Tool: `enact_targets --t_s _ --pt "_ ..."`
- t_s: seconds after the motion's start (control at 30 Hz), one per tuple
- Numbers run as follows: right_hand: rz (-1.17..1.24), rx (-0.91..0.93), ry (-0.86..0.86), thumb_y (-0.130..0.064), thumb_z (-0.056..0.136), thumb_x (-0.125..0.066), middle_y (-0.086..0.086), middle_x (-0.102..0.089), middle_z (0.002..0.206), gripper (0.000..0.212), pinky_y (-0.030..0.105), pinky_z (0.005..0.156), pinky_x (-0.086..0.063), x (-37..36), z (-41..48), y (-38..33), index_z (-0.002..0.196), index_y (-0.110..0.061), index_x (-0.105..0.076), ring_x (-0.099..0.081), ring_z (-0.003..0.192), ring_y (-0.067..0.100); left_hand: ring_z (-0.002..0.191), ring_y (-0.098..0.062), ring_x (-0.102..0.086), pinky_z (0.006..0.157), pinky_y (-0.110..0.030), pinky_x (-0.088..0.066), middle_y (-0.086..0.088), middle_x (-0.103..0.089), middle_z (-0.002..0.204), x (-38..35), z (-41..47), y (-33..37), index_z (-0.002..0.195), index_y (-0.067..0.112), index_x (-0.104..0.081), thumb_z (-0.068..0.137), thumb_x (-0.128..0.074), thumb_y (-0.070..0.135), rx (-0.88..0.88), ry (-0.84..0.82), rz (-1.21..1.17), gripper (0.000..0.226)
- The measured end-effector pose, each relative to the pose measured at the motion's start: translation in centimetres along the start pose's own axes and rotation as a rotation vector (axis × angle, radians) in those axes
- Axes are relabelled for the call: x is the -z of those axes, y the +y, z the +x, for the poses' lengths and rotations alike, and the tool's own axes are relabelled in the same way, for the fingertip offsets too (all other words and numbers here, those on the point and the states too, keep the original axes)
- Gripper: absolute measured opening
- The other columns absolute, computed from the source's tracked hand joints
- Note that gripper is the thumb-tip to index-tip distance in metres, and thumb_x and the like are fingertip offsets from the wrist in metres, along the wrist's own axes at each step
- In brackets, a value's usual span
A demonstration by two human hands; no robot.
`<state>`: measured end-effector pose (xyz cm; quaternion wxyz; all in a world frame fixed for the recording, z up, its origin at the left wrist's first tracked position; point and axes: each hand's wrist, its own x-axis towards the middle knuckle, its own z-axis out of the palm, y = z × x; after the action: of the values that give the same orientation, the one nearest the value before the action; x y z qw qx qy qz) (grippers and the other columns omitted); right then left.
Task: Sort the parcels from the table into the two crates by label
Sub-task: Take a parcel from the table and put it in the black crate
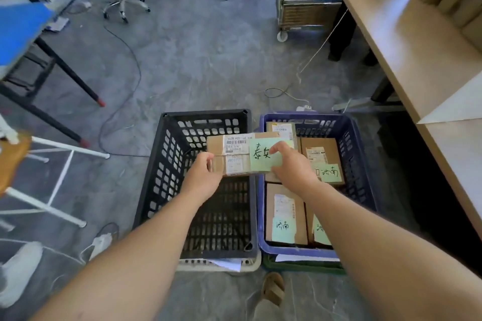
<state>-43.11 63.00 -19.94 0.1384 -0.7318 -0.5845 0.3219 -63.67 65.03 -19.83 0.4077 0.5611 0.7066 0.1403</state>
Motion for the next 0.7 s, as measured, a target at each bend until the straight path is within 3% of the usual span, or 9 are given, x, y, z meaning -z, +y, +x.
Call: enact_targets --t_s 0.17,0.37,0.43,0.57,0.63,0.7 --pt "0.014 -0.006 -0.122 -0.007 0.094 -0.051 0.005 -0.051 0.132 0.046 0.034 0.076 -0.057 -4.5 4.1 -1.4 0.134 -0.030 -0.046 -0.057 0.097 0.020 0.114 -0.017 -0.052 0.089 -0.035 -0.045 0.002 -0.051 0.138 1.5 3.5 -3.8 0.142 0.030 -0.039 0.098 -0.049 0.026 0.098 -0.027 -0.018 0.045" --pt "0.101 -0.011 -0.195 -0.011 0.097 -0.051 0.000 -0.040 0.147 0.044 0.028 0.102 -0.043 -10.8 8.2 -2.8 0.140 -0.022 -0.051 -0.048 0.126 0.020 0.120 -0.010 -0.045 0.101 -0.036 -0.043 0.005 -0.047 0.143 3.2 8.0 -8.5 0.149 0.030 -0.034 0.095 -0.049 0.009 0.158 -0.117 -0.137 0.060" --pt "0.153 -0.046 -0.195 -0.012 0.098 -0.051 -0.001 -0.039 0.145 0.042 0.016 0.095 -0.039 -13.0 9.6 -3.1 0.140 -0.015 -0.051 -0.047 0.124 0.018 0.125 -0.013 -0.047 0.105 -0.043 -0.043 0.006 -0.047 0.143 3.1 10.0 -9.9 0.150 0.031 -0.032 0.093 -0.048 0.005 0.163 -0.155 -0.159 0.065" --pt "0.341 -0.179 -0.169 -0.012 0.098 -0.053 -0.008 -0.043 0.140 0.042 -0.001 0.067 -0.042 -17.9 12.8 -3.2 0.140 -0.012 -0.047 -0.045 0.111 0.004 0.128 -0.013 -0.043 0.108 -0.044 -0.041 0.004 -0.043 0.147 2.3 15.1 -13.1 0.151 0.030 -0.029 0.091 -0.049 0.001 0.177 -0.199 -0.193 0.070" --pt "0.328 -0.193 -0.154 -0.014 0.099 -0.053 -0.009 -0.035 0.147 0.043 0.006 0.086 -0.044 -20.6 14.7 -3.0 0.141 -0.012 -0.048 -0.044 0.123 0.008 0.130 -0.013 -0.040 0.110 -0.042 -0.038 0.005 -0.040 0.148 1.4 17.9 -15.2 0.152 0.029 -0.028 0.091 -0.048 0.001 0.182 -0.222 -0.181 0.070" --pt "0.293 -0.194 -0.141 -0.019 0.098 -0.054 -0.005 -0.025 0.155 0.046 0.022 0.106 -0.035 -22.3 16.0 -2.7 0.142 -0.010 -0.046 -0.036 0.136 0.014 0.132 -0.015 -0.038 0.108 -0.041 -0.037 0.007 -0.037 0.150 0.6 19.9 -16.6 0.153 0.030 -0.024 0.090 -0.048 0.003 0.179 -0.244 -0.165 0.073"
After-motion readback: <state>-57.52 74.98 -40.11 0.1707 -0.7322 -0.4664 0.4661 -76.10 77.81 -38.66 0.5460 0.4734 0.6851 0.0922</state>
